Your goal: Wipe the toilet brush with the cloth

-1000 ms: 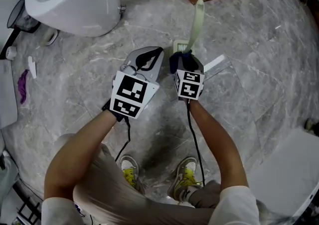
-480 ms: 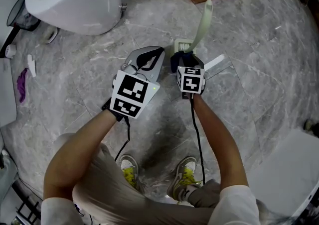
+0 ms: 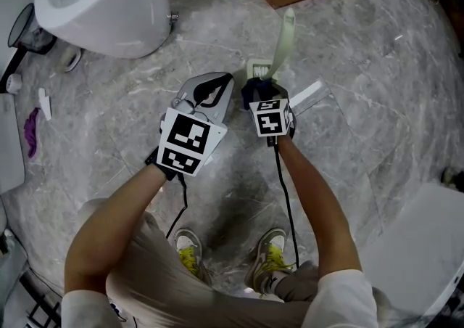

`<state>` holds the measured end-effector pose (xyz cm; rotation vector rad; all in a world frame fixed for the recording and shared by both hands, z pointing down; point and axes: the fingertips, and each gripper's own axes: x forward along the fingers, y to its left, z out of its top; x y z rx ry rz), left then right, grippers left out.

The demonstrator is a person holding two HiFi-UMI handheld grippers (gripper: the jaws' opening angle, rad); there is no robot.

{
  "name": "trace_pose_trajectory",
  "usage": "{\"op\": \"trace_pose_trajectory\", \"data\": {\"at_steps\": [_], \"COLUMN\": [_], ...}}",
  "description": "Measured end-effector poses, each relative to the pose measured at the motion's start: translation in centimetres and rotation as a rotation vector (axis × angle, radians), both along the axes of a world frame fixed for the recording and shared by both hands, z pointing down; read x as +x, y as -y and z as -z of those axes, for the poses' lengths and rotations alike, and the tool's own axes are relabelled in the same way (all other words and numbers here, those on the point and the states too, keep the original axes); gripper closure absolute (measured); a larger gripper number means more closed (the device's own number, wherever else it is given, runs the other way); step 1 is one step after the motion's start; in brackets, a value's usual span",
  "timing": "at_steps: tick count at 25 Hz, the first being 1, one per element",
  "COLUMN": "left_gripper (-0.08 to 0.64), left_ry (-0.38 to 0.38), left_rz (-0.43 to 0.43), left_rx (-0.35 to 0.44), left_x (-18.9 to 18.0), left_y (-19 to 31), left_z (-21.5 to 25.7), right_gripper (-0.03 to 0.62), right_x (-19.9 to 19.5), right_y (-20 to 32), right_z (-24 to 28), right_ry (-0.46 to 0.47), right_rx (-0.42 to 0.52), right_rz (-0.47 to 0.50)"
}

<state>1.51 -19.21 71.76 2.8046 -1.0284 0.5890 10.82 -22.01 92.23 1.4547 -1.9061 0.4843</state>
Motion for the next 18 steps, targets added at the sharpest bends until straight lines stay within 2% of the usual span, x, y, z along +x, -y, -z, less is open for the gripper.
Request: {"op": "trace_pose_trajectory", "data": {"at_steps": [9,14,18], "left_gripper": [0.558,0.558,0.558], "left_ry": [-0.057,-0.072,-0.073], "left_rz": [-0.003,-0.018,-0.032], "left_rx": [0.007,-0.009,-0.008], "left_x": [-0.1,0.8,1.5], "left_y": [-0.4,-0.2,-0.3], "left_z": [1.8,1.9,1.9], "right_gripper": [0.521,0.52,0.518], "right_x": [1.3,1.1,0.8], "right_y": [-1.7,-2.3,-3.7], "right_z": [4.0,8.2,10.5], "right_ry": [-0.1,-0.115,-0.182], "right_rx": [0.107,0.131,0.105], "right_rz": [0.105,0.207,0.327]}}
